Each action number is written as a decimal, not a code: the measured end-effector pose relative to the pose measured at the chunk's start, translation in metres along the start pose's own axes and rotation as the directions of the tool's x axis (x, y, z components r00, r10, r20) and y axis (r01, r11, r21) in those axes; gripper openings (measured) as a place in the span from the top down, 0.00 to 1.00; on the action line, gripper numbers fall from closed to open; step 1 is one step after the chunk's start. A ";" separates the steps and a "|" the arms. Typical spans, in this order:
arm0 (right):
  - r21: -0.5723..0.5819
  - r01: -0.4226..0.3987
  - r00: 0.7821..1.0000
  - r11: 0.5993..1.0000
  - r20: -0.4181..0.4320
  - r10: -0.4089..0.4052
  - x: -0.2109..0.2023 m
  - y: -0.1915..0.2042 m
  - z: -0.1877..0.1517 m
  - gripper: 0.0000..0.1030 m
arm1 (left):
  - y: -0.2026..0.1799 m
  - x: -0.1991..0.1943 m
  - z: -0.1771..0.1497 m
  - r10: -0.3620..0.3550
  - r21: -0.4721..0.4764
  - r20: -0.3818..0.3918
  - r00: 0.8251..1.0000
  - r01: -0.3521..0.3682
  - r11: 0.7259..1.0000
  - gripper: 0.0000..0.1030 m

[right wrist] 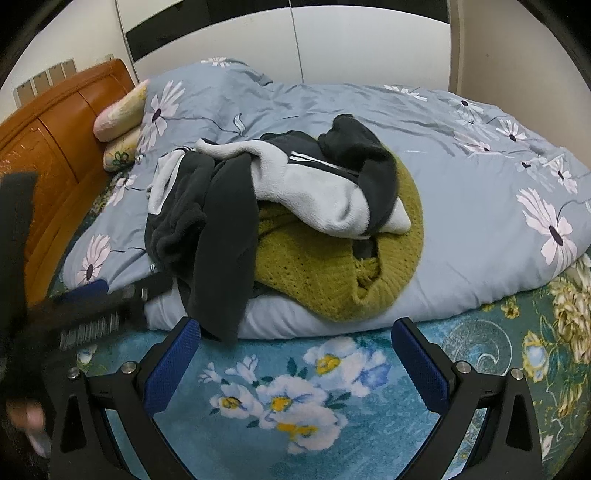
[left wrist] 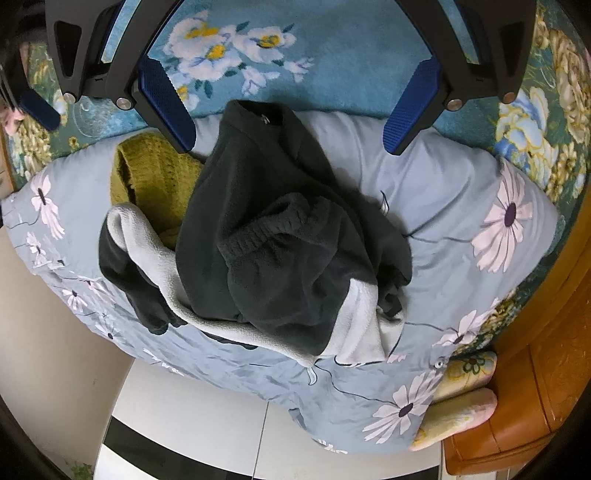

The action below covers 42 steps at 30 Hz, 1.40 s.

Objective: Fold clothes
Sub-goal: 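Grasp the dark grey fleece jacket with the left gripper and lift it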

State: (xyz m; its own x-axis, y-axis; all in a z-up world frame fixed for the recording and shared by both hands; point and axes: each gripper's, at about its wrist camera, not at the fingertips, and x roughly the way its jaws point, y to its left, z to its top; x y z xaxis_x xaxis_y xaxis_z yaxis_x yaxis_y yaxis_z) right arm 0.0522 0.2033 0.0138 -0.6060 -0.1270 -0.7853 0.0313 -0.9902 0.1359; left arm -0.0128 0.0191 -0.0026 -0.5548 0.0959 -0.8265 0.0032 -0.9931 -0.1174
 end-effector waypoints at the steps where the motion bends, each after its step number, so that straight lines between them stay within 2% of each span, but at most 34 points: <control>1: 0.009 0.007 1.000 1.000 -0.001 -0.007 -0.003 -0.008 -0.006 0.00 | -0.002 0.003 0.005 0.014 0.002 0.003 1.000 -0.014 1.000 0.00; 6: 0.078 0.049 0.999 0.996 -0.006 -0.048 -0.034 -0.063 -0.042 0.00 | -0.020 0.023 0.040 0.075 0.046 0.021 0.997 -0.076 0.996 0.00; 10: 0.183 0.071 0.997 0.980 0.025 -0.077 -0.072 -0.107 -0.065 0.00 | -0.046 0.051 0.061 0.127 0.124 -0.011 0.992 -0.125 0.984 0.03; 12: 0.232 0.070 0.996 0.970 0.037 -0.080 -0.088 -0.122 -0.073 0.00 | -0.053 0.064 0.066 0.142 0.143 -0.033 0.989 -0.136 0.980 0.15; 13: 0.248 0.070 0.996 0.966 0.039 -0.082 -0.094 -0.127 -0.076 0.00 | -0.057 0.070 0.069 0.150 0.153 -0.044 0.988 -0.141 0.978 0.29; 14: 0.263 0.069 0.996 0.962 0.041 -0.083 -0.100 -0.132 -0.079 0.00 | -0.056 0.073 0.070 0.118 0.137 -0.064 0.991 -0.108 0.985 0.46; 17: 0.302 0.071 0.995 0.951 0.043 -0.088 -0.115 -0.147 -0.086 0.00 | -0.054 0.064 0.071 0.096 0.110 -0.054 0.994 -0.090 0.990 0.67; 20: 0.327 0.070 0.995 0.943 0.046 -0.090 -0.125 -0.155 -0.089 0.00 | -0.046 0.036 0.069 0.063 0.062 -0.009 0.998 -0.063 0.996 0.81; 24: 0.328 0.046 0.995 0.944 0.068 -0.072 -0.135 -0.150 -0.090 0.00 | -0.027 -0.034 0.062 -0.051 0.045 0.113 0.992 0.047 0.998 0.83; 27: 0.316 0.021 0.996 0.949 0.075 -0.047 -0.140 -0.139 -0.092 0.00 | -0.007 -0.088 0.050 -0.147 0.032 0.184 0.972 0.144 0.989 0.84; 32: 0.277 -0.008 0.995 0.961 0.093 -0.018 -0.153 -0.121 -0.094 0.00 | 0.041 -0.168 0.017 -0.256 -0.010 0.272 0.928 0.268 0.963 0.84; 37: 0.243 -0.015 0.995 0.970 0.102 -0.010 -0.165 -0.108 -0.096 0.00 | 0.085 -0.248 -0.028 -0.311 0.009 0.367 0.876 0.331 0.943 0.84; 39: 0.227 -0.029 0.994 0.973 0.111 0.004 -0.169 -0.099 -0.094 0.00 | 0.103 -0.286 -0.044 -0.345 0.016 0.413 0.843 0.372 0.928 0.84; 42: 0.193 -0.051 0.992 0.980 0.121 0.028 -0.175 -0.082 -0.090 0.00 | 0.120 -0.341 -0.060 -0.358 0.068 0.499 0.789 0.376 0.924 0.84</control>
State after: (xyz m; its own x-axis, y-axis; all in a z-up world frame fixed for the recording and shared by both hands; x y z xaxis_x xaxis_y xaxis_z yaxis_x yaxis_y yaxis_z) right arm 0.2273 0.3016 0.0855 -0.6965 -0.1467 -0.7024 -0.0915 -0.9527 0.2897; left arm 0.2265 -0.1288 0.2323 -0.8540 0.3974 -0.3359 -0.2622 -0.8863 -0.3818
